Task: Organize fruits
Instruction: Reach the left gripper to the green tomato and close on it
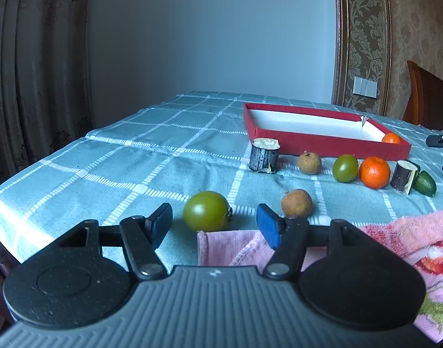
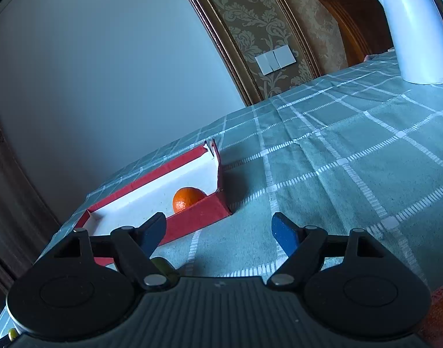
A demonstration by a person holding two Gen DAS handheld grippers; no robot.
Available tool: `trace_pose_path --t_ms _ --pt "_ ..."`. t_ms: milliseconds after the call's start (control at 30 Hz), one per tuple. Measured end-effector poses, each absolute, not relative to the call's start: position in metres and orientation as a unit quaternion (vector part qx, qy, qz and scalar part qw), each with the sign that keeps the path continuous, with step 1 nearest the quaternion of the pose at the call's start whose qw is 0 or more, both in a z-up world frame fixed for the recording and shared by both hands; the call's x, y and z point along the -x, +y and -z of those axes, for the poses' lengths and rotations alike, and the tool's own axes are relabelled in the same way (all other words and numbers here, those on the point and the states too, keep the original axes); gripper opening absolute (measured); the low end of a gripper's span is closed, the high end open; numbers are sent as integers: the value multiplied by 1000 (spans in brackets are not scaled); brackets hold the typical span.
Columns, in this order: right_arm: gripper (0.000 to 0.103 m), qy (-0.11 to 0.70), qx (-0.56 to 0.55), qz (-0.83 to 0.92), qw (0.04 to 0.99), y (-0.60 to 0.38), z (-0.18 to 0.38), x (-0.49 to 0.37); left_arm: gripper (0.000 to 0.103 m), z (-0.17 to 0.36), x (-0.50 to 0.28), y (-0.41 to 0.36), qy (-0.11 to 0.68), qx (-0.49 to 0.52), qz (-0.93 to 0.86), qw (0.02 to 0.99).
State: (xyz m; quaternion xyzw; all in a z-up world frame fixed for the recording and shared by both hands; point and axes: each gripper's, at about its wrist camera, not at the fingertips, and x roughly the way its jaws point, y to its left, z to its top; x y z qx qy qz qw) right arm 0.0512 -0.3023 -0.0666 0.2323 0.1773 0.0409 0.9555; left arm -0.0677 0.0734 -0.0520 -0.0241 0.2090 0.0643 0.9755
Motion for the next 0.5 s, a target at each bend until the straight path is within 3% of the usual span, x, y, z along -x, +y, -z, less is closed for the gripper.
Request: trace_pose_path --t_ms 167,500 --pt "81 177 -234 -35 956 -302 67 -47 31 52 61 70 215 19 -62 975" --pt "87 169 -237 -31 956 -303 67 -42 31 29 43 60 190 8 -53 980"
